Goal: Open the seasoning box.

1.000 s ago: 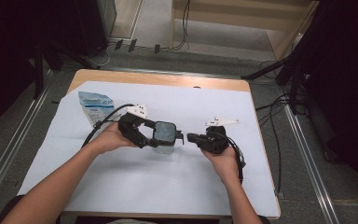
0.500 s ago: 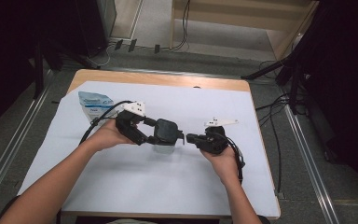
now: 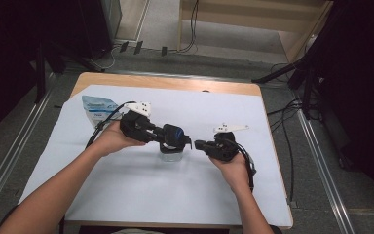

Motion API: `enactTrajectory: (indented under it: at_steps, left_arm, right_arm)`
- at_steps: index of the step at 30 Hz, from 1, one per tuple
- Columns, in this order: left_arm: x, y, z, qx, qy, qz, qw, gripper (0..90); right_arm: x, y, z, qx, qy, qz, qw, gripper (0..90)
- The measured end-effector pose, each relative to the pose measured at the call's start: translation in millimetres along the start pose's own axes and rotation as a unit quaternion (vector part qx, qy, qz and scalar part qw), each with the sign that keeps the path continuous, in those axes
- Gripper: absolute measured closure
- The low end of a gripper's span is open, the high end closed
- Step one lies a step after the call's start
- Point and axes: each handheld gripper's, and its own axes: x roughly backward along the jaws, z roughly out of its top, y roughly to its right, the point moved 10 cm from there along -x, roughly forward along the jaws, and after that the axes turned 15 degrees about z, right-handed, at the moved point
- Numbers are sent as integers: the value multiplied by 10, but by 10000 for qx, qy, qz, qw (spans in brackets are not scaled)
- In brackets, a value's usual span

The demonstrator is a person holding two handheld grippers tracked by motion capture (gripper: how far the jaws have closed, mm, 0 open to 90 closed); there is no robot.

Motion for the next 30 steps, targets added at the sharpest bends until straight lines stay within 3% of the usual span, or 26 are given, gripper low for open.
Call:
enactTrajectory:
  at_steps: [9, 30]
  left_arm:
    - [22, 26, 9, -5, -217, -2, 9998, 834]
    - [-18, 137, 303, 24, -278, 34, 9996, 880]
  right_arm:
    - [-7, 2, -5, 38, -33, -8, 10000, 876]
    - [0, 4, -9, 61, -89, -64, 9999, 900]
